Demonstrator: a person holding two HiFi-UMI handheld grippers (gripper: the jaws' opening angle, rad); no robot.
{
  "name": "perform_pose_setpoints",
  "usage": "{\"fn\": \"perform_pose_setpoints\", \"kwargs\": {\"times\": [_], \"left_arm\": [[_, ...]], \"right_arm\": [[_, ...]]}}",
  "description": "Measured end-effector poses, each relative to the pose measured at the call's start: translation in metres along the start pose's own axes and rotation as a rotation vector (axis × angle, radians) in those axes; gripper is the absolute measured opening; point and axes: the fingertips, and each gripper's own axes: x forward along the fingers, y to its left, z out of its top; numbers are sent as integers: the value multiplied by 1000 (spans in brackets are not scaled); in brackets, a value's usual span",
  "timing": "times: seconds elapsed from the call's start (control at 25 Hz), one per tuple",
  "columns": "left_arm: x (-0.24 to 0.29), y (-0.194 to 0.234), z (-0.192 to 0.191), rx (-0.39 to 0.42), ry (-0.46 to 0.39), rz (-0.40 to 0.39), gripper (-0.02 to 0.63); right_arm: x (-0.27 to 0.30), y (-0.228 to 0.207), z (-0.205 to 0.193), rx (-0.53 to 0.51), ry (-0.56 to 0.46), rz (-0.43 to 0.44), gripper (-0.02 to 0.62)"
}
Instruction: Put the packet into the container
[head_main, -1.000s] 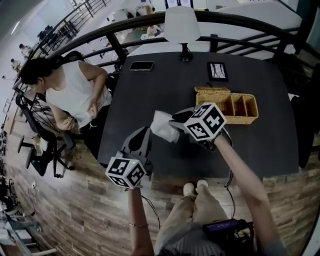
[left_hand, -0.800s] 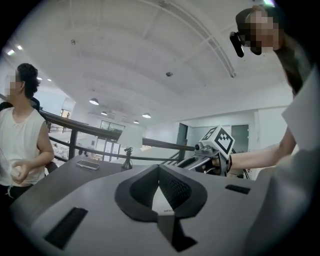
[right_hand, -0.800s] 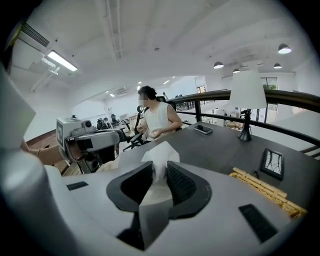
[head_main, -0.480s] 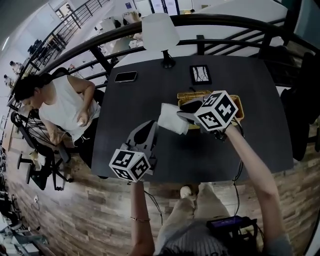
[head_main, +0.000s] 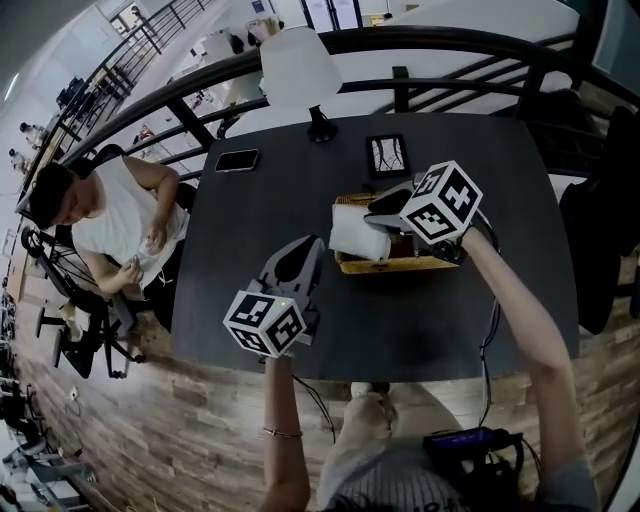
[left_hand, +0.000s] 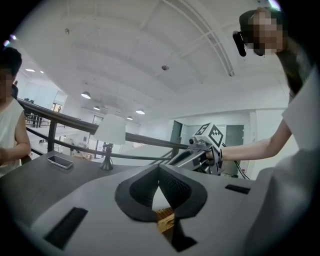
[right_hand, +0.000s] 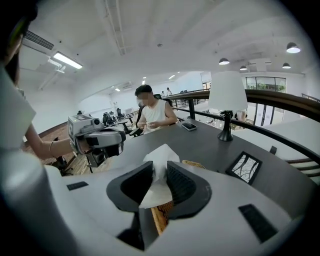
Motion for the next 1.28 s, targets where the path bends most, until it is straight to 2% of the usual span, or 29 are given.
{"fn": "perform_pose_setpoints", "kwargs": {"times": [0.2, 0.72, 0.92, 1.28], "left_arm": [[20, -9, -12, -5, 41, -18, 8], [58, -11, -34, -25, 123, -66, 8], [65, -8, -42, -34, 141, -75, 8], [67, -11, -49, -50, 148, -77, 8]], "right_arm": [[5, -18, -20, -32, 76, 61, 98], [38, -42, -62, -34, 225, 104, 98], [50, -47, -63, -30, 256, 95, 98], [52, -63, -75, -40, 374, -5, 100]]}}
